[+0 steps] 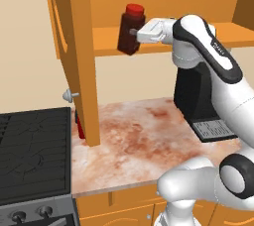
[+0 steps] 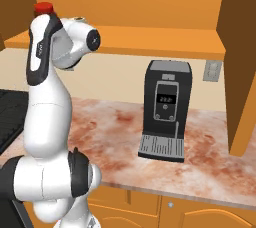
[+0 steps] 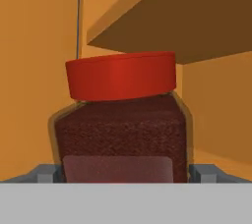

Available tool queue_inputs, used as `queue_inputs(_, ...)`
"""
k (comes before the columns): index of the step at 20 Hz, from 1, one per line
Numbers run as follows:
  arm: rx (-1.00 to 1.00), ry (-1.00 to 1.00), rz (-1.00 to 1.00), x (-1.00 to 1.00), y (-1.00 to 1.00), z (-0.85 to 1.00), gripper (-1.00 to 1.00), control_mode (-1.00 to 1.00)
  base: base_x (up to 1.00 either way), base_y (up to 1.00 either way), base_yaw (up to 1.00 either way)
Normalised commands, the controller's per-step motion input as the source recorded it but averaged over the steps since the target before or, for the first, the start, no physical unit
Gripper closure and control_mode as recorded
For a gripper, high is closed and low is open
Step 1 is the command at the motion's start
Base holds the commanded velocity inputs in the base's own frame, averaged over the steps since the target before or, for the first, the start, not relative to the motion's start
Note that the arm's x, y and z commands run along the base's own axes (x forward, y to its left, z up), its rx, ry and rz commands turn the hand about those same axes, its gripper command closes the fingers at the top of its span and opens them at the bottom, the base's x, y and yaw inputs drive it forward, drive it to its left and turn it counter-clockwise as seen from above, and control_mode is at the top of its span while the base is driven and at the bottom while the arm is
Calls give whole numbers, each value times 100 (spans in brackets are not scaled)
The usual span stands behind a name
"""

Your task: Collect the paprika, ketchup, and shaker from the cabinet and place them next to the stove.

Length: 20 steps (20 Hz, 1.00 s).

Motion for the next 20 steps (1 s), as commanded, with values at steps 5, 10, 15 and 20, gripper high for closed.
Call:
queue_inputs(5, -8, 0, 50, -38, -6, -52, 100, -100, 0, 0, 0)
queue_inputs(10, -10, 0, 50, -29, 0, -60, 100, -100, 0, 0, 0)
queue_inputs(15, -10, 0, 49, -24, 0, -51, 100, -100, 0, 0, 0)
queue_inputs(20, -10, -2, 39, -33, 2, -52, 100, -100, 0, 0, 0)
